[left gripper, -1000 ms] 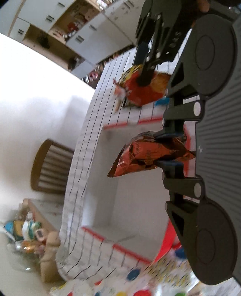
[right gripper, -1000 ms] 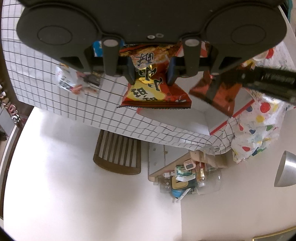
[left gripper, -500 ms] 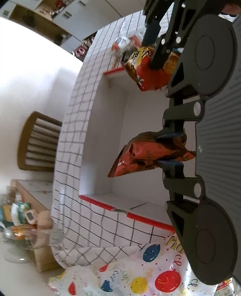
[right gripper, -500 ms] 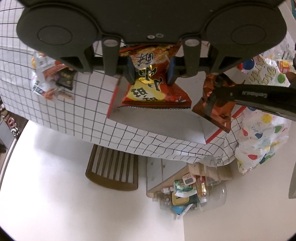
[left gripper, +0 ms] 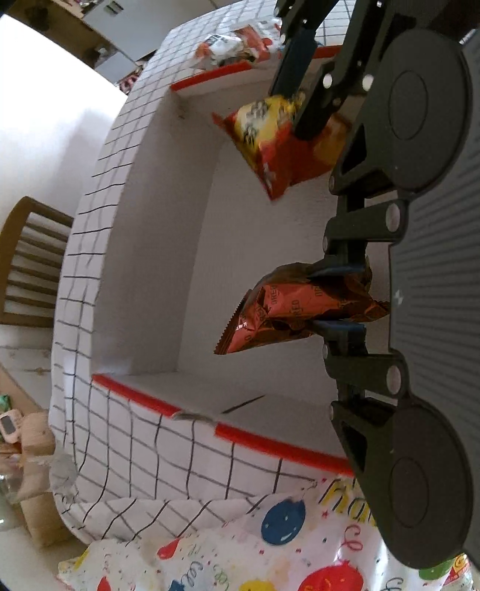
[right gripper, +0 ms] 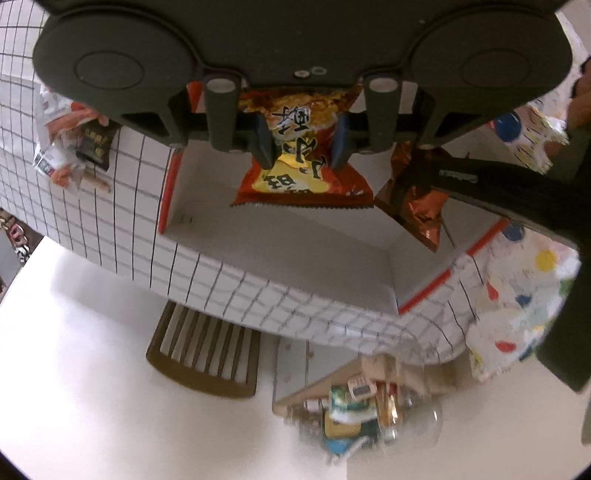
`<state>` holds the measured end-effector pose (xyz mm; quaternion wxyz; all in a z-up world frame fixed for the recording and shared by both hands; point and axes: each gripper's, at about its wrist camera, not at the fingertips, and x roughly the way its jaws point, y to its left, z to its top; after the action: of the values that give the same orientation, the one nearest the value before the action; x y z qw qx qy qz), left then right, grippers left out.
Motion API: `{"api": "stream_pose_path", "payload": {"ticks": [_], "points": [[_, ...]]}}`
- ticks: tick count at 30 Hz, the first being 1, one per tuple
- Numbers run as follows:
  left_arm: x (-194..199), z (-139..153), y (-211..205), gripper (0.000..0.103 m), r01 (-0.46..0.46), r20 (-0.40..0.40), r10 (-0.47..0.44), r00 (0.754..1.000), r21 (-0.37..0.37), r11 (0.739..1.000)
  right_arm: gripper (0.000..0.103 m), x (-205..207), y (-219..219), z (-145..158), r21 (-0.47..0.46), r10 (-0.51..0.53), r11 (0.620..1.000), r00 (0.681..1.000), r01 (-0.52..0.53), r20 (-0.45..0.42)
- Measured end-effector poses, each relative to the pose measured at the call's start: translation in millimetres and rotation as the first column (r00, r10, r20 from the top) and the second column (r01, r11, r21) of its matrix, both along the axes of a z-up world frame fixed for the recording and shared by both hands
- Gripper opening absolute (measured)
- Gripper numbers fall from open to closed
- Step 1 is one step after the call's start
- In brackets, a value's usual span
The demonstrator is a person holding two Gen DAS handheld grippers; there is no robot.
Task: Organize snacks
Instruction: 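Lower both bags into the box and open both grippers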
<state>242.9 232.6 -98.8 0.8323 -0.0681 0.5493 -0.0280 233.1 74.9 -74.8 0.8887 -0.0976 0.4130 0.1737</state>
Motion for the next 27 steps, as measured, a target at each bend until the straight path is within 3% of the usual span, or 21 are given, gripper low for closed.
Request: {"api": "stream_pose_path", "payload": {"ticks": [8,18,27], "points": [[1.9,-9.4,-2.6,0.023,0.0,-0.028,-0.001,1.0,-0.004,1.0,0.037,0.6,1.0,-12.7,-0.034,0.007,0.999,0.999,-0.008,-0.033],[-0.6,-8.1,-0.2,0.024,-0.023,-0.036,0.023,0.999,-0.011,1.0,0.055,-7.8,-8.4,-3.9,-0.009,0.013,1.0,0.999,-0.013,-0.035],[-13.6,2.3,-5.5,0.027,-0.014,0.006,0.014,1.0,0.02,1.0,0.068,-18.8,-17.0,11.3,0.02,-0.002,1.0,1.0,0.002,-0.008]]}}
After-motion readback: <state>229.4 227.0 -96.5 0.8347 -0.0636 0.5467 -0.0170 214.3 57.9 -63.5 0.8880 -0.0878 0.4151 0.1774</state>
